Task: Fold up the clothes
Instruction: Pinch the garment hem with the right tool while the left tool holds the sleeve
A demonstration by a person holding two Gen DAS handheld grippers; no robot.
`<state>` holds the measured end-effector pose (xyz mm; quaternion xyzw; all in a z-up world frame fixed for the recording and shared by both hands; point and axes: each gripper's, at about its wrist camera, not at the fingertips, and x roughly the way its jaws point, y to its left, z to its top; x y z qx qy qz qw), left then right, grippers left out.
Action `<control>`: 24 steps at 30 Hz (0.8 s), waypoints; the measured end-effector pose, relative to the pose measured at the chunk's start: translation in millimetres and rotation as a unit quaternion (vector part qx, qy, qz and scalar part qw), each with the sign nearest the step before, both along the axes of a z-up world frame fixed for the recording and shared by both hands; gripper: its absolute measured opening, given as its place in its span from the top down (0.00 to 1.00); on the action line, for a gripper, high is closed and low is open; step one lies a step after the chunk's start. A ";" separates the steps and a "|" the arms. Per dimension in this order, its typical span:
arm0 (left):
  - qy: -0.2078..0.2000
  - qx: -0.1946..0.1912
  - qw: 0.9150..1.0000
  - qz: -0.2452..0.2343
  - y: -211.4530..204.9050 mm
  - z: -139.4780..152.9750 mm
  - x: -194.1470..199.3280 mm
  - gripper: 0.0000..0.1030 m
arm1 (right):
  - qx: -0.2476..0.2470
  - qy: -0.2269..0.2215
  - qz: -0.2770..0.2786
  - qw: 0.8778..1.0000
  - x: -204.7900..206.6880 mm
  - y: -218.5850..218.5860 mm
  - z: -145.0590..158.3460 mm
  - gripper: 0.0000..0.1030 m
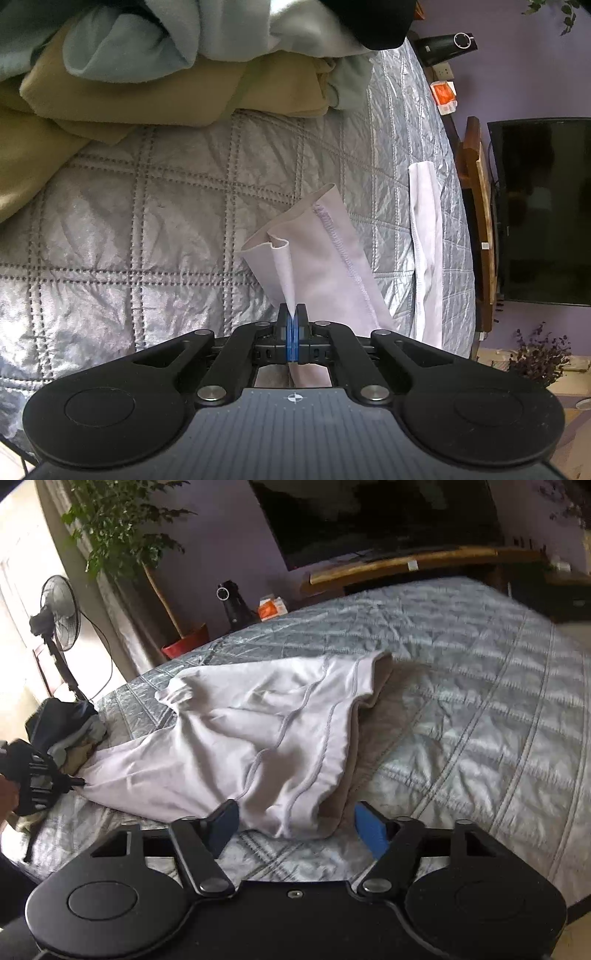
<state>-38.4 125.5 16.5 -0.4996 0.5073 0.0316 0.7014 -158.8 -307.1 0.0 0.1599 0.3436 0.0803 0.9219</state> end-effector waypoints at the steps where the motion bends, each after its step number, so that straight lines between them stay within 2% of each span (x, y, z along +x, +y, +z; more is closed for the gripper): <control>1: 0.001 0.001 1.000 0.000 0.0 -0.5 0.0 0.99 | -0.004 -0.002 0.002 1.000 0.7 -0.6 -0.3 0.48; 2: 0.000 0.001 1.000 -0.001 -0.2 -0.6 0.2 0.99 | -0.007 -0.001 0.009 1.000 2.4 -0.5 -1.3 0.56; 4: 0.000 0.002 1.000 -0.002 -0.5 -0.7 0.5 0.99 | -0.014 0.000 0.022 1.000 5.7 -0.3 -3.2 0.63; 9: 0.000 0.005 1.000 -0.004 -1.3 -1.0 1.2 0.99 | -0.012 0.004 0.043 0.999 9.6 -1.9 -6.4 0.63; 11: -0.001 0.007 1.000 -0.005 -2.1 -0.8 1.9 0.99 | -0.010 0.008 0.051 0.999 10.3 -1.5 -6.5 0.85; 15: -0.006 0.013 1.000 -0.006 -2.5 0.5 3.5 0.99 | -0.005 0.016 0.052 0.999 12.0 -0.8 -4.6 0.86; 24: -0.031 0.020 0.999 0.016 12.5 18.0 -3.9 0.99 | 0.041 0.021 0.041 0.998 9.5 0.4 15.5 0.87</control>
